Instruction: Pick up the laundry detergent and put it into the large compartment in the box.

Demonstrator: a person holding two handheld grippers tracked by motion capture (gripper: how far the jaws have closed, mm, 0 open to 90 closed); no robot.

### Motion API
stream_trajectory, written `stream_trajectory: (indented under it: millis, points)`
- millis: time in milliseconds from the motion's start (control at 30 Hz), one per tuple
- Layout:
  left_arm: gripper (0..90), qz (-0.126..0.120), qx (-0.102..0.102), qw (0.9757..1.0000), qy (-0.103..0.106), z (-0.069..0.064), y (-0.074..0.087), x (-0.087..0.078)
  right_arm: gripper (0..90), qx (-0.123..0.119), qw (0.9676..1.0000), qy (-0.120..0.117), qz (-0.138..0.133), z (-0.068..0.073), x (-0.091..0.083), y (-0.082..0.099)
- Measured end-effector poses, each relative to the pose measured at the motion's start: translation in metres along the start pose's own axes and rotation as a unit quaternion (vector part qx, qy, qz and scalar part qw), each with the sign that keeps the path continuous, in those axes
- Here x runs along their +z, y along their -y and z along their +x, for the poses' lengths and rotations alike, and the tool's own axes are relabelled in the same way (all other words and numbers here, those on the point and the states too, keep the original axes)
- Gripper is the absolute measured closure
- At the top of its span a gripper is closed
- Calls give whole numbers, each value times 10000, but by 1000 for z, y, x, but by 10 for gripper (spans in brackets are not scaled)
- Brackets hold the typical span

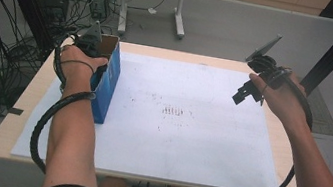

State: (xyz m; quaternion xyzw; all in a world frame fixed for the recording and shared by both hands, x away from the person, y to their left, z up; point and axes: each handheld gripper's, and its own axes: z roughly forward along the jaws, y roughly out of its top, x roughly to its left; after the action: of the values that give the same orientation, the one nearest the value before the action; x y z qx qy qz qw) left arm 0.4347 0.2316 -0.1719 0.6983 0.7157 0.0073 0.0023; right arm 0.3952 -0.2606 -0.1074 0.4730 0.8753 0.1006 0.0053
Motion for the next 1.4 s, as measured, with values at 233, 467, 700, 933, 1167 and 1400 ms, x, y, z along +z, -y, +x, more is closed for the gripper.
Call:
stream_trajectory:
  millis: [233, 467, 700, 933, 1167, 1400]
  points:
    - [362, -15, 4, 10000, -6, 0, 1, 0, 77, 5, 10000, 25, -10, 0, -2, 1]
    - [362, -5, 14, 10000, -15, 0, 0, 0, 77, -3, 10000, 31, -13, 1, -3, 1]
    - [361, -5, 2, 10000, -11, 0, 0, 0, 77, -6, 10000, 35, -9, 1, -3, 0]
    - [360, -17, 1, 10000, -2, 1, 0, 0, 77, -1, 10000, 29, 5, 0, -3, 0]
    - [360, -22, 6, 10000, 7, 1, 0, 0, 77, -5, 10000, 41, -23, 2, -5, 0]
    - [359, -20, 27, 10000, 2, 1, 0, 0, 77, -6, 10000, 34, -21, 2, -4, 0]
